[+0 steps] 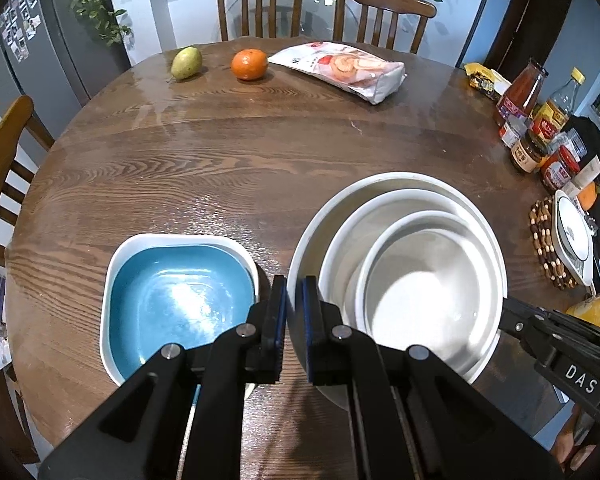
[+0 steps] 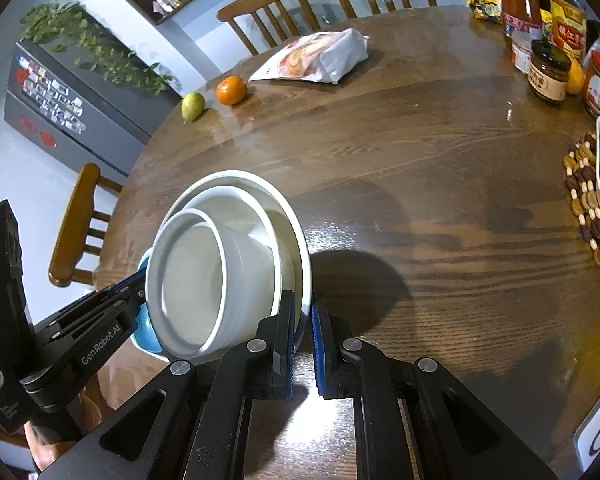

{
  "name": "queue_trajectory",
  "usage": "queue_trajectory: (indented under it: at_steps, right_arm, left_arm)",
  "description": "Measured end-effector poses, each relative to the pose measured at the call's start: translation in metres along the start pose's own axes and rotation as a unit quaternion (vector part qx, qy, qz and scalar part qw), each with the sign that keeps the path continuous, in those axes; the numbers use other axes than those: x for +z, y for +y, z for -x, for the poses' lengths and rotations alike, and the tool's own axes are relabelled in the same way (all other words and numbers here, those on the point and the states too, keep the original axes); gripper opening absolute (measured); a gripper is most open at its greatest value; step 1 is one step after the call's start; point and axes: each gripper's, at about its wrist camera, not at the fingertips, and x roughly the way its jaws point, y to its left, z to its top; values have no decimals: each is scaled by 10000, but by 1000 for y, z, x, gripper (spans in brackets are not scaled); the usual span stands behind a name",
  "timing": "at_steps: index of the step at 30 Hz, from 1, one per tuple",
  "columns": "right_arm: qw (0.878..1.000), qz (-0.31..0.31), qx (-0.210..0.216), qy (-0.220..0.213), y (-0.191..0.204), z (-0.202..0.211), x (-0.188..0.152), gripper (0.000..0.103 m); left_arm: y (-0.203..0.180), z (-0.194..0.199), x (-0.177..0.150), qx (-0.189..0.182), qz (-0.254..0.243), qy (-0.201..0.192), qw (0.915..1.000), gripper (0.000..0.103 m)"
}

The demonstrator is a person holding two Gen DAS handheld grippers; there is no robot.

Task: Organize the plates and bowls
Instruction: 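Lift the nested white bowls and carry them over the teal plate, then lower the nested bowls onto the teal plate atop the plate stack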

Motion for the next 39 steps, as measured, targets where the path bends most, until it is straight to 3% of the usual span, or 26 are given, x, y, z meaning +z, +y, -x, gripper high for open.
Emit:
queue_trajectory:
  at_steps: [39]
  right_arm:
    - [9949,914,310,283,82,-30,10,12]
  left_arm:
    - [82,27,-12,427,872,-208,9951,3]
